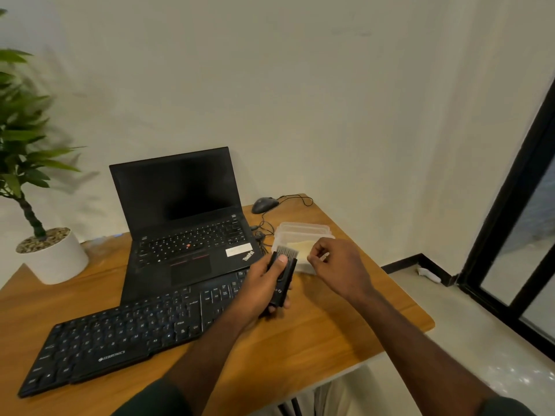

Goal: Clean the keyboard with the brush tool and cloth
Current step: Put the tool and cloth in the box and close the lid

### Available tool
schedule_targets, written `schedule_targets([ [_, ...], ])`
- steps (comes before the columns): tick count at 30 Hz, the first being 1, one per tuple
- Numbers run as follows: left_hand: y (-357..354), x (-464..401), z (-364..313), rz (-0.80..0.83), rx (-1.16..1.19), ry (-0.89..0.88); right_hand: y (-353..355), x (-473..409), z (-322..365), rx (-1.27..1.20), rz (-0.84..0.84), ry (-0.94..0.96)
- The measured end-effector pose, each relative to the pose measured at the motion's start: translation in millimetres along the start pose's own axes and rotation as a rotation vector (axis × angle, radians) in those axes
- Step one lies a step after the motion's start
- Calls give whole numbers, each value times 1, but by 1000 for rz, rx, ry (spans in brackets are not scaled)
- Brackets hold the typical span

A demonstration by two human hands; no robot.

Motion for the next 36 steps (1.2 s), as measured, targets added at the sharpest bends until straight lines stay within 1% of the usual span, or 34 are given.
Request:
schedule_targets([
  [5, 2, 5, -5, 37, -97, -28, -5, 0, 15, -3, 23, 44],
  [8, 3, 6, -8, 15, -90, -21, -5, -1, 19, 1, 26, 46],
  [13, 4, 3, -2, 36, -88, -8, -5, 0, 14, 14, 41, 27],
  [15, 4, 2, -3, 39, -67, -15, -5, 1, 10, 17, 45, 11],
  [18, 6, -2, -2, 41, 33, 36, -5, 2, 6, 18, 50, -10],
  [19, 6, -4, -4, 38, 29, 39, -5, 2, 4, 20, 53, -17],
  [21, 8, -11, -10, 33, -75, -8, -3, 2, 2, 28, 55, -26],
  [23, 8, -20, -22, 57, -208, -102, -1, 0, -1, 27, 48, -37],
  [24, 7, -26, -29, 78, -305, -174, 0, -1, -2, 28, 43, -44],
  [26, 6, -40, -38, 101, -569, -332, 3, -4, -5, 32, 25, -60],
  [28, 2, -57, -43, 85, -796, -438, 5, -7, -10, 33, 6, -86],
  [30, -6, -72, -46, 81, -912, -470, 6, -10, -16, 50, -7, -114],
  [33, -23, -90, -41, 133, -1031, -514, 7, -15, -28, 49, -30, -128],
  [36, -36, -107, -29, 193, -1050, -480, 8, -22, -38, 42, -46, -157],
])
Point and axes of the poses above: each hand's wrist, its own x-axis away from the middle knuckle, its own y-axis out of the back of the hand, z = x × y, the point moved 3 cm from there along -x, towards the middle knuckle, and after that the axes turned 11 degrees about -z, right-handed, at the moved point
